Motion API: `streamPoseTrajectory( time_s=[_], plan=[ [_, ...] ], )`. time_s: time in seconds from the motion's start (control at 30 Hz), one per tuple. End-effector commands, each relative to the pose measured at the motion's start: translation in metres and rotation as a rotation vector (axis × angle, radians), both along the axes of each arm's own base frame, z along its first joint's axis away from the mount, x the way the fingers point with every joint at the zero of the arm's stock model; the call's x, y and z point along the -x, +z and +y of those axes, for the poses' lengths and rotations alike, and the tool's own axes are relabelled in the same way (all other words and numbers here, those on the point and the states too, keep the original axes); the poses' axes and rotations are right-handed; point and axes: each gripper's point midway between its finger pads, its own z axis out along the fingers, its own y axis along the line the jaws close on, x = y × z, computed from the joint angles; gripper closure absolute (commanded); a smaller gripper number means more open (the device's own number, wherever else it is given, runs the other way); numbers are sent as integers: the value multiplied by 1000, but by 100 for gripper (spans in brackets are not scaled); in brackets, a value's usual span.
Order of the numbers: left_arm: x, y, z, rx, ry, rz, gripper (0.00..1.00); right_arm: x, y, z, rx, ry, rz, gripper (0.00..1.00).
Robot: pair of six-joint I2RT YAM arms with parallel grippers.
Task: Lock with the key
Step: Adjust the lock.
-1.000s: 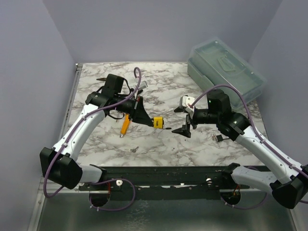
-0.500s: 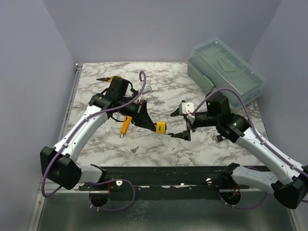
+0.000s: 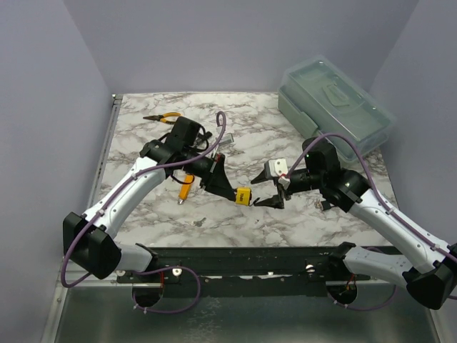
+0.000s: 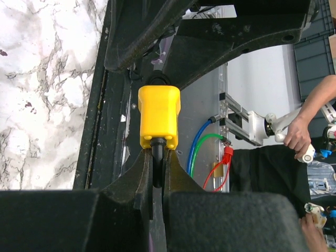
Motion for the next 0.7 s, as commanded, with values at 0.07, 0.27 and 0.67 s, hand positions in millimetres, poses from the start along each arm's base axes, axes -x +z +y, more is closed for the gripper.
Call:
streamPoseTrajectory(
  time_s=[0.07,0.27,0.67],
  plan=[
    [7,7,-8,45,-61,-31,100,8,9,4,-13,78,-58,40],
    [8,2,-11,44,-81,-39,100,15,9,3,-6,130,-77,46],
    [8,0,-14,41,-90,-58,100,19,-1,-4,44,176,-131,49]
  ],
)
